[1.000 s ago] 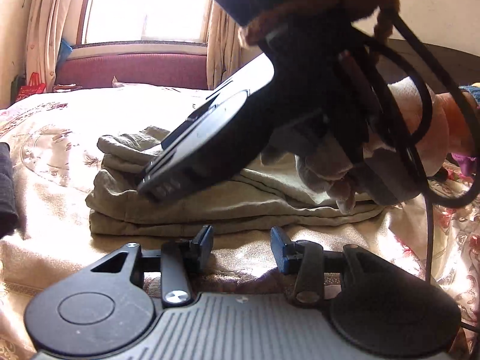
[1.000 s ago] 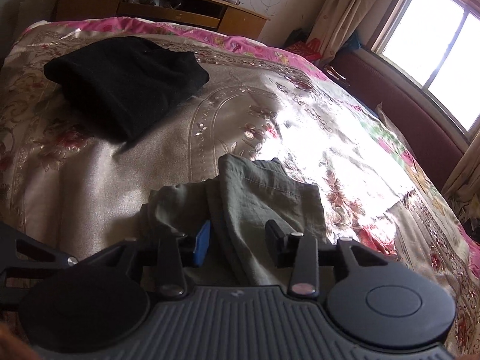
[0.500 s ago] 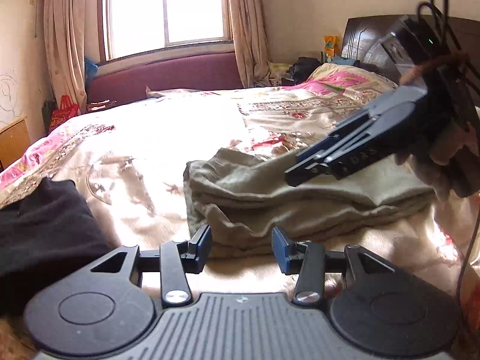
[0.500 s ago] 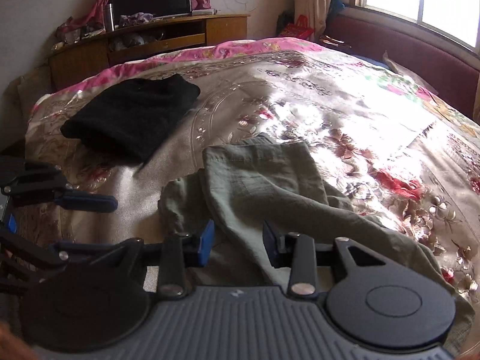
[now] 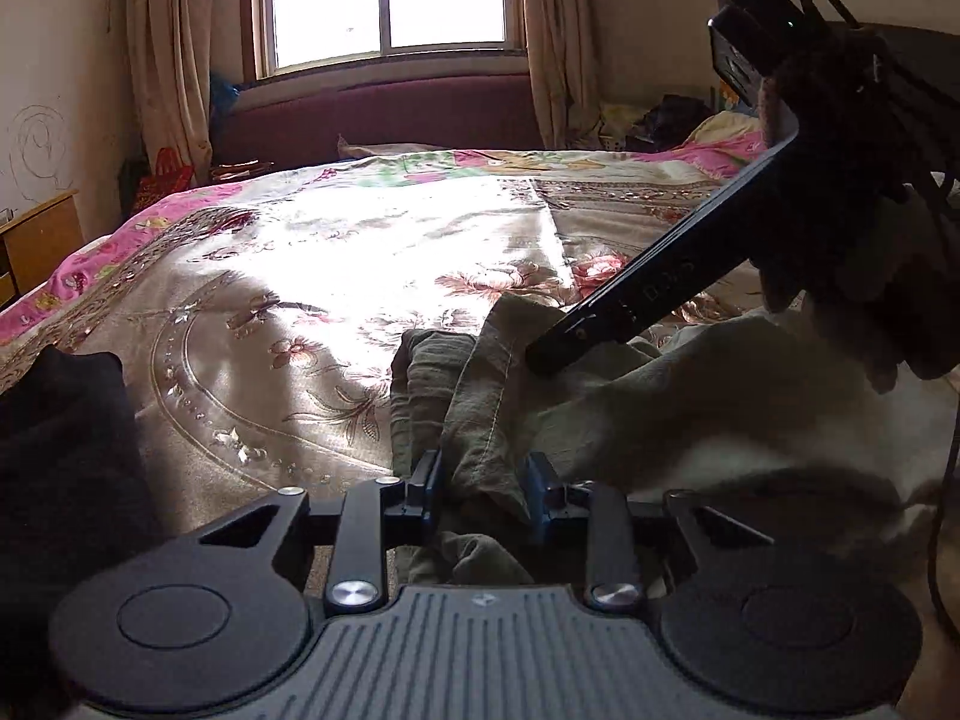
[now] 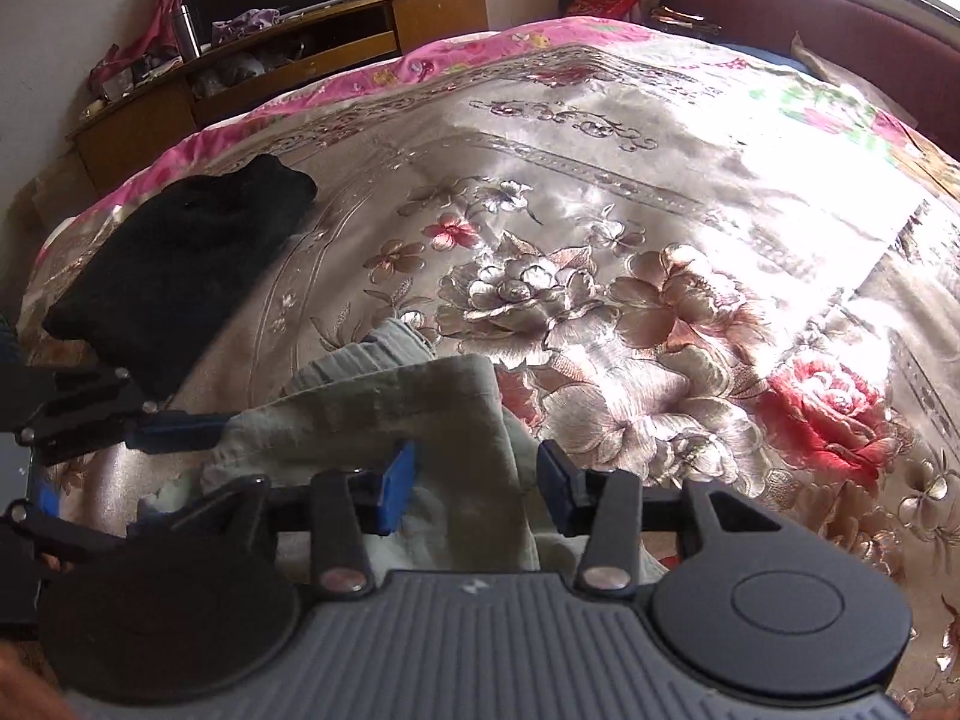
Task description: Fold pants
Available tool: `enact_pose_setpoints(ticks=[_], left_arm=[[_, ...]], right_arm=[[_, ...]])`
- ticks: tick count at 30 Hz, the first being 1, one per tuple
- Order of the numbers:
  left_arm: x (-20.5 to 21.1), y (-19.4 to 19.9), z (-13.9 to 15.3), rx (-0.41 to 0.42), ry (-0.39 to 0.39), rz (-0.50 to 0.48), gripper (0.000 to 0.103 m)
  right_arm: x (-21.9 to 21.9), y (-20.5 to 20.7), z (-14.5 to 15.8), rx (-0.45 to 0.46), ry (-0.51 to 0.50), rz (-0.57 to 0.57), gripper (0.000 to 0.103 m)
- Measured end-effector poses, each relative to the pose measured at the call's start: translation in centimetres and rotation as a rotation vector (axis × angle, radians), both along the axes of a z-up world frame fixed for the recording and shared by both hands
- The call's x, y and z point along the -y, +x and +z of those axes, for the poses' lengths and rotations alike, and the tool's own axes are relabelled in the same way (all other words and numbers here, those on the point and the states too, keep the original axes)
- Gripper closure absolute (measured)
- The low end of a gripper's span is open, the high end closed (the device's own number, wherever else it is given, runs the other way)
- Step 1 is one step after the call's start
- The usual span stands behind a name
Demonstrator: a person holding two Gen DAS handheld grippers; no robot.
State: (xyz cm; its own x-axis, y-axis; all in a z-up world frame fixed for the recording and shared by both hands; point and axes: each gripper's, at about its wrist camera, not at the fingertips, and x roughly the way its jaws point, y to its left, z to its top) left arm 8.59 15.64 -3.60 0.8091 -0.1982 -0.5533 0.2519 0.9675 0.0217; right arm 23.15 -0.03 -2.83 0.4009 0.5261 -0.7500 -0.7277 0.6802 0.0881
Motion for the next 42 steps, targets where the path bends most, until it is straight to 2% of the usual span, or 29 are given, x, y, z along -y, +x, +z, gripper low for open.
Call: enact_pose_setpoints(ticks=[1,2,8,10,12,14,16,18,19,20,22,23,26,28,32,34,36,37,39,42], left_arm=[[-0.3,-0.6,-0.1,-0.003,-0.021,0.002,0.068],[-0.6,-1.0,0.0,-0.002,-0.041,0.005,0.07],[-1.2,-2.7,0.7,0.005,-0.128,0.003,0.074],[-1.4,-2.7,0.4,-0.001,-0.113,0.028,0.074],[-1.4,-2.0,0.0,-0.03,-0.065,0.039,0.073],[-1.4,-1.9,0.0,-0.043,-0.051,0.046,0.067],[-1.5,-2.2,0.7,-0.045,-0.032,0.037,0.066],[-1.6,-2.9,1.2,-0.032,0.004,0.037,0.062],[-1.8,-3.2,1.6,-0.026,0.02,0.039,0.062],[-2.0,-3.7,2.0,-0.018,0.025,0.045,0.062],[-2.2,-4.2,3.3,0.013,0.014,0.048,0.062],[-2.0,-4.4,4.0,0.037,0.015,0.042,0.062],[-0.2,-3.5,5.5,0.113,0.032,-0.006,0.058],[1.6,-2.0,5.7,0.131,0.022,-0.062,0.055],[4.6,2.1,3.5,0.059,-0.011,-0.145,0.053],[5.2,4.4,1.3,-0.032,0.025,-0.123,0.053],[4.7,5.4,-0.5,-0.102,0.094,-0.095,0.052],[4.2,5.2,-0.9,-0.113,0.101,-0.097,0.052],[3.6,4.2,-0.3,-0.112,0.12,-0.092,0.052],[4.7,3.4,1.5,-0.051,0.159,-0.084,0.052]], right_arm=[[-0.6,-0.4,-0.1,0.025,-0.041,0.015,0.098],[-1.0,-0.9,0.0,0.051,-0.064,0.02,0.1],[-2.6,-3.3,2.6,0.137,-0.069,0.128,0.101],[-3.6,-2.7,2.4,0.17,-0.087,0.119,0.101],[-4.7,-1.6,1.4,0.146,-0.089,0.111,0.1],[-5.8,-1.2,0.0,0.165,-0.161,0.127,0.094],[-5.4,-1.4,0.0,0.189,-0.167,0.109,0.089],[-3.2,-1.8,1.6,0.186,-0.09,0.064,0.089],[-2.1,-2.2,2.4,0.199,-0.069,0.036,0.085],[-0.4,-3.0,3.5,0.232,-0.051,-0.008,0.076],[2.6,-4.5,4.7,0.276,-0.031,-0.062,0.073],[4.5,-5.5,5.0,0.264,-0.017,-0.091,0.073],[8.1,-8.1,4.0,0.226,-0.044,-0.156,0.073],[9.9,-9.2,2.6,0.188,-0.054,-0.191,0.073],[14.4,-9.9,-1.3,0.077,-0.053,-0.345,0.073],[17.4,-9.8,-3.1,0.028,-0.056,-0.474,0.073],[20.7,-10.2,-3.6,-0.001,0.008,-0.552,0.076],[22.3,-10.5,-3.3,-0.003,0.034,-0.602,0.078],[24.0,-10.9,-2.6,0.016,0.048,-0.663,0.073],[25.0,-11.0,-1.4,0.056,0.143,-0.68,0.071]])
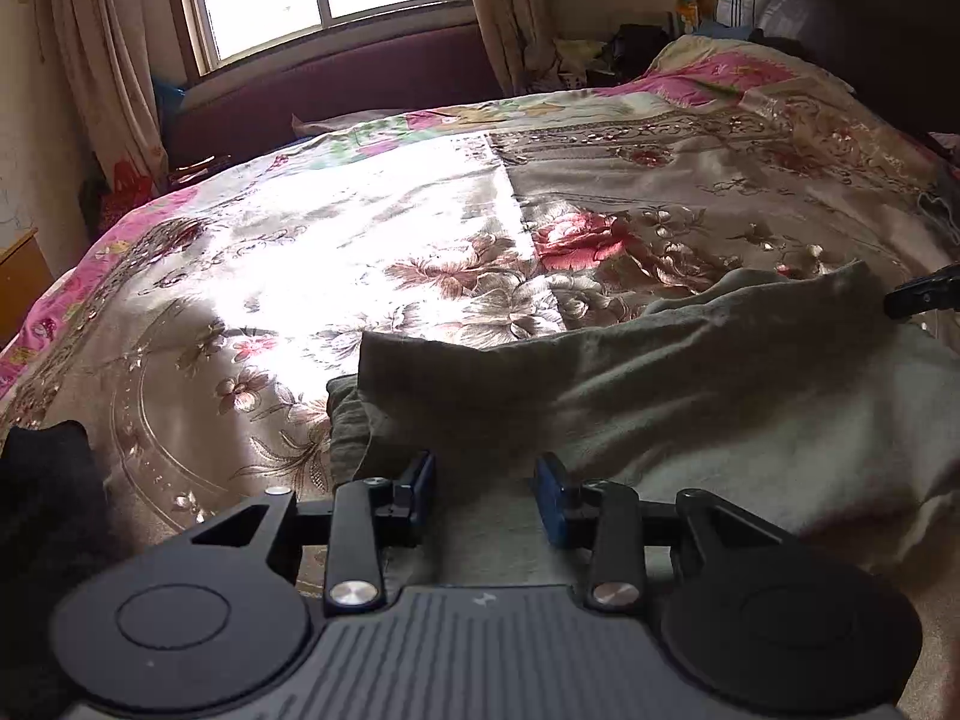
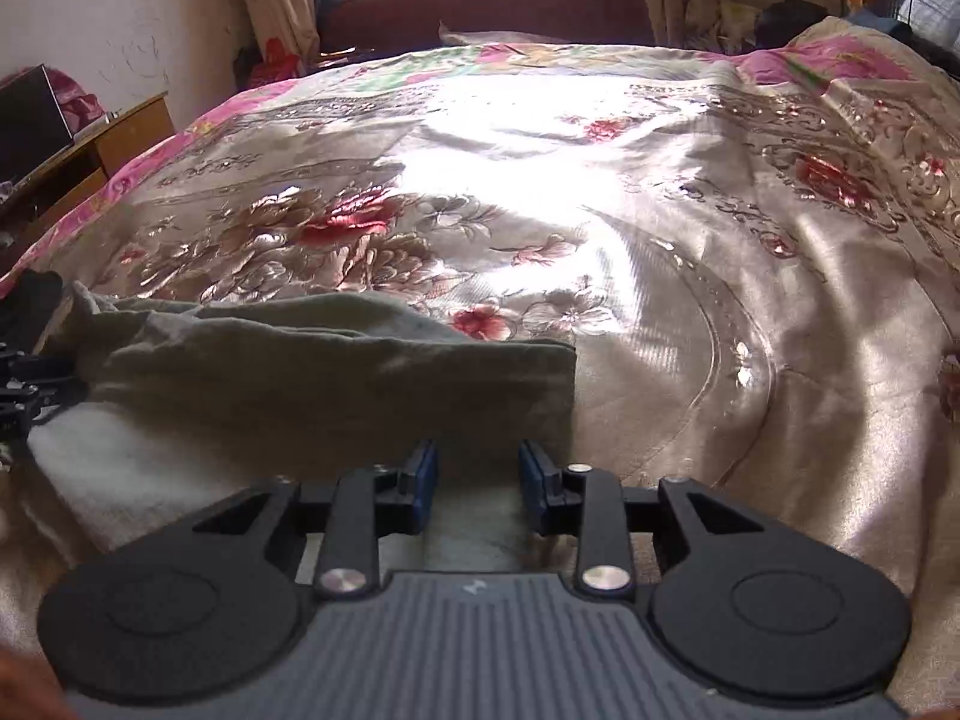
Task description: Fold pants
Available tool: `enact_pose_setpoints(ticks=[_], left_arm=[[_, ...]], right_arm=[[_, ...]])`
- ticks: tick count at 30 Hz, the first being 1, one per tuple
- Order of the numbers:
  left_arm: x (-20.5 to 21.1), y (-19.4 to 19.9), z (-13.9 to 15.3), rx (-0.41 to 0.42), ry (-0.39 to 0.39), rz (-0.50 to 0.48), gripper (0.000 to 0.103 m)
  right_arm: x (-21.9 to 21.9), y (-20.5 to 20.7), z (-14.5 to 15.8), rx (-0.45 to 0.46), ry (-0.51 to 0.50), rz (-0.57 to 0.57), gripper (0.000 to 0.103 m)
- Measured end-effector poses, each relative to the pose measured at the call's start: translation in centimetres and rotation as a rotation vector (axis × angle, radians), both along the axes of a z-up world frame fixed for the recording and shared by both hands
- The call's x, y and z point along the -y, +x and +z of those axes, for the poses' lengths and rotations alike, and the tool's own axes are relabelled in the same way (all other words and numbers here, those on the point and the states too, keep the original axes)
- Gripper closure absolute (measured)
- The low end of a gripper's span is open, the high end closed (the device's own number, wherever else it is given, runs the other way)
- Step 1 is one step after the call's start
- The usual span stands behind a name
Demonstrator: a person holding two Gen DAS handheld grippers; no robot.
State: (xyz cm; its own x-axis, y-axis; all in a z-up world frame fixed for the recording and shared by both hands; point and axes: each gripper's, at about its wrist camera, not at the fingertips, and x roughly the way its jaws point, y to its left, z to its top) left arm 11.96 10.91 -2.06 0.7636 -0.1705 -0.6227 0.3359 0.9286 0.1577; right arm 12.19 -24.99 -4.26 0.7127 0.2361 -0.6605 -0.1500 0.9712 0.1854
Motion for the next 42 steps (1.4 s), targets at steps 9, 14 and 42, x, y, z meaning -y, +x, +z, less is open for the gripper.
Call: enact_pose_setpoints(ticks=[9,14,42], left_arm=[[2.3,1.5,-2.6,-0.004,0.159,-0.021,0.046],[2.3,-0.8,-1.1,0.059,0.211,-0.037,0.041],[5.3,-2.9,-2.1,0.039,0.258,-0.142,0.038]], right_arm=[[0.0,0.5,-1.9,-0.018,-0.091,-0.045,0.076],[1.6,-4.4,0.3,-0.039,0.053,-0.08,0.061],[3.1,-3.1,-4.0,-0.219,0.474,-0.123,0.049]])
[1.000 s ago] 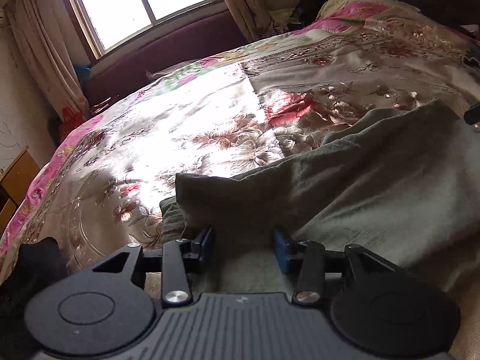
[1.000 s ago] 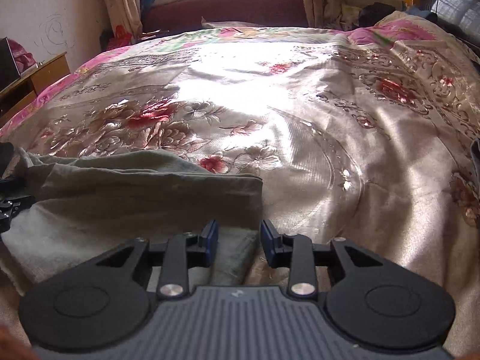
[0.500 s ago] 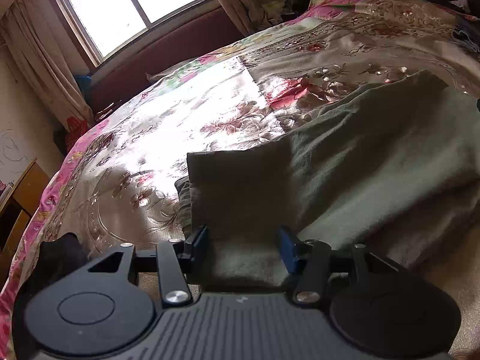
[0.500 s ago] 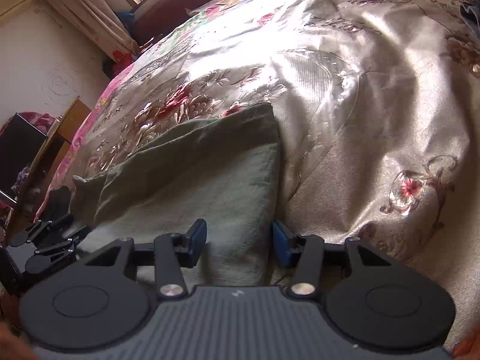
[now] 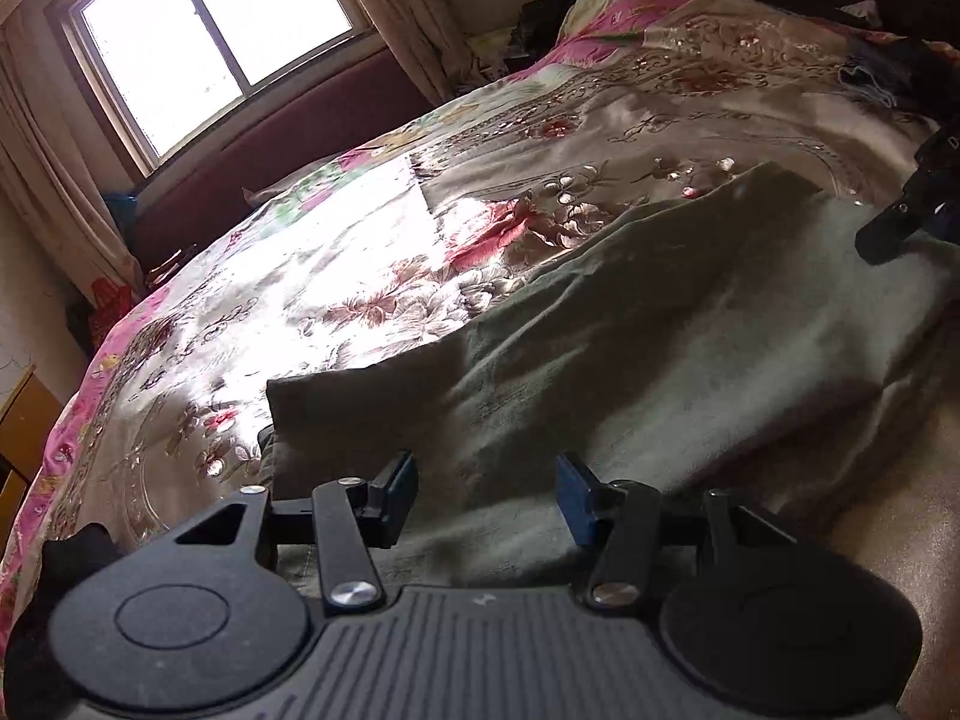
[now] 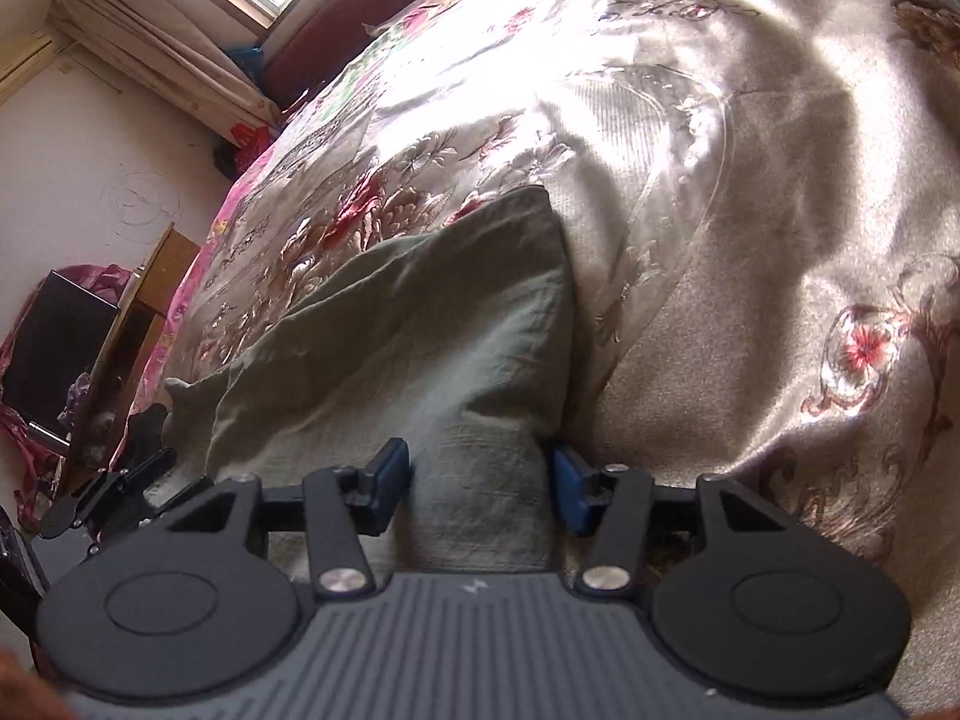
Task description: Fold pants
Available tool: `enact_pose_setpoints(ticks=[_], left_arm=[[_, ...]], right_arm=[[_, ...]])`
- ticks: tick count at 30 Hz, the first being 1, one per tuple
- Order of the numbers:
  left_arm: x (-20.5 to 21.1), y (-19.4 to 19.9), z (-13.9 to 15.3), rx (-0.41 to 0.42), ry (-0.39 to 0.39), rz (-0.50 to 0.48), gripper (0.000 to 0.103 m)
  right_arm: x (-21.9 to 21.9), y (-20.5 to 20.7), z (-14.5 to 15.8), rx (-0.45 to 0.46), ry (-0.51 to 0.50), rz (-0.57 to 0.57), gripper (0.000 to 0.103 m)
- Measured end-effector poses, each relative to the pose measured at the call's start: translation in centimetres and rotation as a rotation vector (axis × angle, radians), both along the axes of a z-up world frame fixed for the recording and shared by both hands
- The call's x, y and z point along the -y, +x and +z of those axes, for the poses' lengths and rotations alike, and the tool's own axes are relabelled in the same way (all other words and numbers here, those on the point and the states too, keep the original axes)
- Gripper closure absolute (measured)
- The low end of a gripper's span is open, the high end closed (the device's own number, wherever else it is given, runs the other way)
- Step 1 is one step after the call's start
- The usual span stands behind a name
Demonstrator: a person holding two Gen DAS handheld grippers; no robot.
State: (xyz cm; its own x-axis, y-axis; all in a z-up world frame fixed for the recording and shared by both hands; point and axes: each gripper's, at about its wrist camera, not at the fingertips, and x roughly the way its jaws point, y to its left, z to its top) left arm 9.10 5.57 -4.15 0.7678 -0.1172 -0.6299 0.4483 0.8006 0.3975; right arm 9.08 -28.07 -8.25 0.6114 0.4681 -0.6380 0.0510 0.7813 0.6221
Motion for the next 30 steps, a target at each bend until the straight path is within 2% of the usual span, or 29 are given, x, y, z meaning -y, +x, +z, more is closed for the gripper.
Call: enact_pose_setpoints(ticks=[1,2,3,4,7,10,14,16,18,20,21,24,27,28,30], left_arm=[[0.0,0.1,-0.4,-0.01,0.006,0.005,0.038],[-0.1,0.0,-0.5,-0.019,-0.006,0.018,0.038],[-0.3,-0.1,-0.4,-0.026,-0.022,0.026,0.038],[-0.3,-0.2,-0.2,-0.032,-0.029,0.029,0.038],[-0.1,-0.8,0.2,-0.057,-0.051,0.02,0.038],[1.5,-2.0,0.1,-0.067,-0.047,-0.045,0.038],[3.7,-3.7,0.4,-0.111,-0.106,-0.126,0.038],[4.9,-4.5,0.7,-0.098,-0.107,-0.164,0.038],[5.9,-4.8,1.0,-0.087,-0.106,-0.191,0.038],[6.4,-4.5,0.8,-0.081,-0.092,-0.191,0.038],[6.5,-4.4,0.7,-0.079,-0.089,-0.185,0.038],[6.0,-4.3,1.2,-0.047,-0.134,-0.167,0.038],[5.4,-3.8,0.0,-0.081,-0.139,-0.14,0.038],[5.2,-3.7,-0.5,-0.092,-0.132,-0.135,0.037],[4.5,-3.9,-0.9,-0.098,-0.172,-0.119,0.037]], right_arm=[[-0.2,0.1,0.1,0.011,-0.002,0.006,0.054],[-0.4,0.1,0.1,0.013,-0.003,0.002,0.075],[-0.2,0.2,0.0,-0.004,0.009,0.004,0.089],[0.2,0.0,-0.3,-0.007,0.039,0.0,0.093],[1.4,-1.2,0.1,0.011,0.059,-0.019,0.096],[3.3,-3.1,1.1,0.033,0.064,-0.05,0.096],[6.2,-5.5,2.1,0.016,-0.001,-0.11,0.097],[7.6,-6.3,2.3,-0.005,-0.025,-0.144,0.096],[7.9,-6.3,2.2,-0.023,-0.036,-0.131,0.095],[7.7,-5.8,1.8,-0.038,-0.02,-0.117,0.088],[7.5,-5.6,1.6,-0.037,-0.018,-0.117,0.088],[6.9,-5.0,0.9,-0.038,-0.012,-0.113,0.079],[7.0,-5.2,0.8,-0.068,-0.027,-0.139,0.085],[7.0,-5.4,1.4,-0.066,-0.019,-0.146,0.091],[6.7,-5.8,3.0,-0.035,-0.016,-0.145,0.093]])
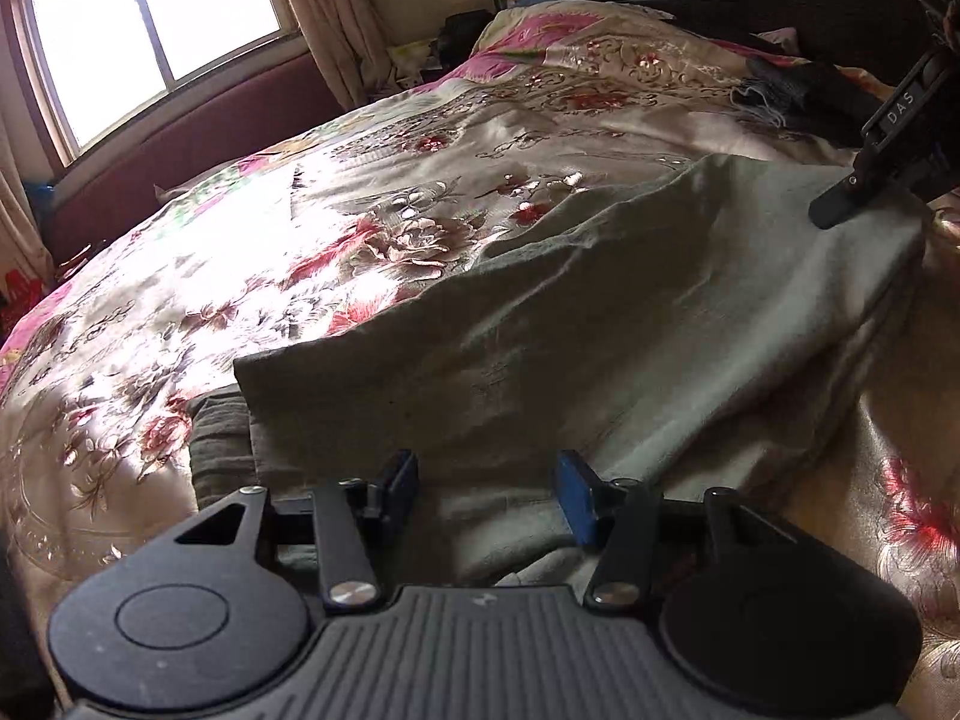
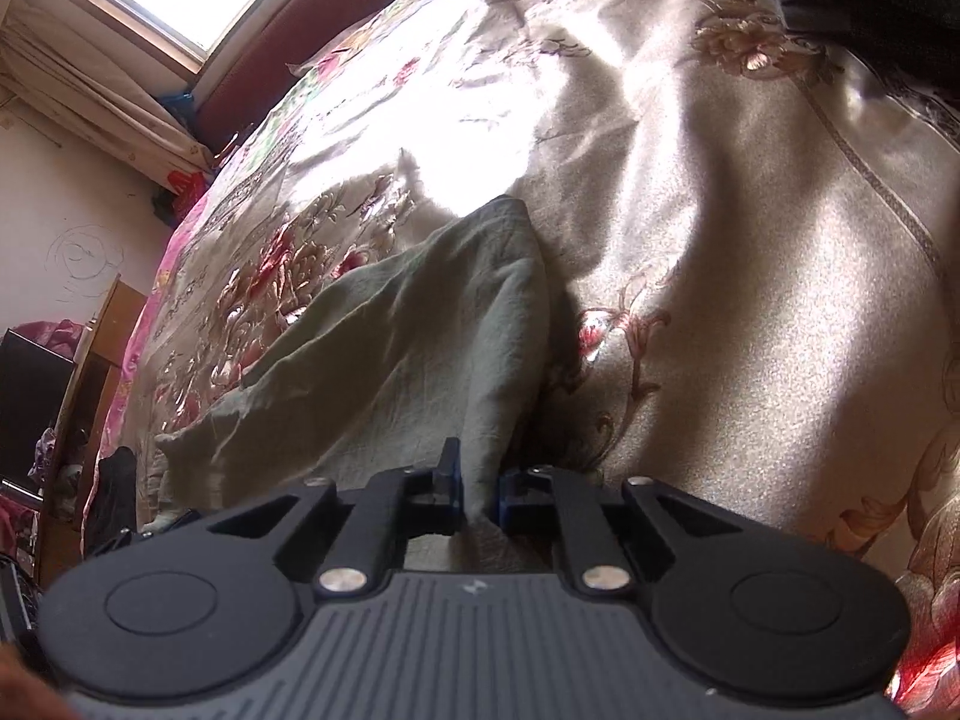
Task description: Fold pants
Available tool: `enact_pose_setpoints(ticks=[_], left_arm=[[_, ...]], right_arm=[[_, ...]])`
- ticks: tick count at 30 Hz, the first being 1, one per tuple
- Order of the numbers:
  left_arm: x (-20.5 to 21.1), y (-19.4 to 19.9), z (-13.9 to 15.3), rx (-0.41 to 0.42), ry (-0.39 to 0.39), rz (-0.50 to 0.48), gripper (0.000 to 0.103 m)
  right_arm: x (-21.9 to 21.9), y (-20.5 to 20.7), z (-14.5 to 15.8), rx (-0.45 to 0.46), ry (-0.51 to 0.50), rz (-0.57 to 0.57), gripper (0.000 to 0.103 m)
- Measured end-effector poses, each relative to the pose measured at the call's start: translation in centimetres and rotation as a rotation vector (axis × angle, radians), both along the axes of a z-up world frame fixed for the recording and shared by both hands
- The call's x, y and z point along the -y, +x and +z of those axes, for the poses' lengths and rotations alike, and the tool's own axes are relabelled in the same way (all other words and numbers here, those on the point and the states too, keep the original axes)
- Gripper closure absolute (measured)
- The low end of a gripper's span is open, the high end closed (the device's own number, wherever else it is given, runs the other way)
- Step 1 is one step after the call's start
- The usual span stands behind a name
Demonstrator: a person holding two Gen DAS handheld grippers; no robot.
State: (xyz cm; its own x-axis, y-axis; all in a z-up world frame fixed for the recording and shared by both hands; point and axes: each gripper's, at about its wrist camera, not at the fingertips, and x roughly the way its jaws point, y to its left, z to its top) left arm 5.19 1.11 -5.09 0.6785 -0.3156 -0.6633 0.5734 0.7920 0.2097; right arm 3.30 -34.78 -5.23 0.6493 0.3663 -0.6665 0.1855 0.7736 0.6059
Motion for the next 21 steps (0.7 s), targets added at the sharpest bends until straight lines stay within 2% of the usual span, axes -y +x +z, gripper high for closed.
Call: enact_pose_setpoints(ticks=[5,9,13,17,21], left_arm=[[-1.2,-0.3,-0.1,-0.009,-0.092,0.04,0.038],[-1.7,-0.9,-0.1,0.016,-0.125,0.06,0.038],[-3.1,-2.0,0.3,0.022,-0.178,0.083,0.038],[-5.3,-3.6,0.6,0.026,-0.233,0.113,0.038],[-7.5,-5.1,0.5,0.015,-0.303,0.154,0.038]], right_arm=[[-4.6,1.7,5.6,0.094,-0.065,0.093,0.094],[-10.7,4.4,7.9,0.124,-0.107,0.212,0.094],[-17.3,6.6,8.1,0.143,-0.14,0.321,0.094],[-24.7,8.2,7.0,0.14,-0.191,0.461,0.094],[-29.5,8.8,5.5,0.097,-0.206,0.511,0.094]])
